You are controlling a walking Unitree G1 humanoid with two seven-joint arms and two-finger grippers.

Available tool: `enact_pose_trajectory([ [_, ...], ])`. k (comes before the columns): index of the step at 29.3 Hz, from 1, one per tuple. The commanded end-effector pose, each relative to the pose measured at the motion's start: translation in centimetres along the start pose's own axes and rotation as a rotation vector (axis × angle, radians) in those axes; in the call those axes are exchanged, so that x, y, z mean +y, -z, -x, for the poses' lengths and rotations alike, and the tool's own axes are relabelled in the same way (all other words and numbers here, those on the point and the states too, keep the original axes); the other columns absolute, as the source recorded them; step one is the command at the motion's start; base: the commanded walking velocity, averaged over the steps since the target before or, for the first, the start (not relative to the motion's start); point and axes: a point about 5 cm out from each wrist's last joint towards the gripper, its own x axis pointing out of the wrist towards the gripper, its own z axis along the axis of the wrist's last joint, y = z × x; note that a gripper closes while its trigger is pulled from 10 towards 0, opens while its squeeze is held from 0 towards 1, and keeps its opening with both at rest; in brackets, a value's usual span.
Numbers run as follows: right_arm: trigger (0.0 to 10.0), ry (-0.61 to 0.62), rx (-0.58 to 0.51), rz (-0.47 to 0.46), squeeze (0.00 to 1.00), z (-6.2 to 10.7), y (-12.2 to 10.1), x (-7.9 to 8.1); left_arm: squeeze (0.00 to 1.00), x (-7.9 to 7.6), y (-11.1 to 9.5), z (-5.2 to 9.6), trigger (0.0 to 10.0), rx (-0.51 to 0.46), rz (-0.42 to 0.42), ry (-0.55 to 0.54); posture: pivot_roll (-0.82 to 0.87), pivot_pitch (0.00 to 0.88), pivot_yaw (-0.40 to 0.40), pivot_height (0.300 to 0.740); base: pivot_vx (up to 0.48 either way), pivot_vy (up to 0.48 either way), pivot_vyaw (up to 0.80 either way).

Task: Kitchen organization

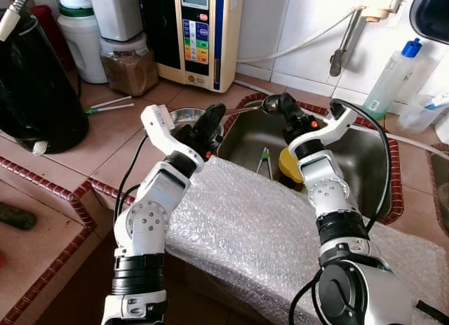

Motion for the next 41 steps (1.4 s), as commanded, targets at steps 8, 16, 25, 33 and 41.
enact_pose_trajectory([
  [8,10.0,-0.048,0.034,-0.012,1.0,-0.2,0.7,0.6,0.0,-0.5,0.2,-0.2,0.0,0.016,-0.001,0.02,0.12,0.0,0.011,0.74,0.0,0.0,0.0],
  [16,0.0,-0.043,0.026,-0.022,0.0,-0.2,0.6,0.5,0.0,-0.5,0.3,-0.2,0.0,0.022,-0.001,0.02,0.12,0.0,0.014,0.74,0.0,0.0,0.0],
  [25,0.0,-0.033,0.023,-0.018,0.0,-0.1,0.5,0.3,0.0,-0.4,0.3,-0.3,0.0,0.023,-0.005,0.015,0.12,0.0,0.014,0.74,0.0,0.0,0.0],
  [33,0.0,-0.026,0.019,-0.02,0.0,-0.2,0.5,0.3,0.0,-0.3,0.4,-0.2,0.0,0.031,-0.014,0.006,0.12,0.0,0.017,0.74,0.0,0.0,0.0],
  [41,0.0,0.008,0.002,0.014,0.0,-0.1,0.2,-0.1,1.0,0.6,1.1,-0.1,10.0,0.097,-0.12,-0.059,0.12,0.0,0.018,0.74,0.0,0.0,0.0],
])
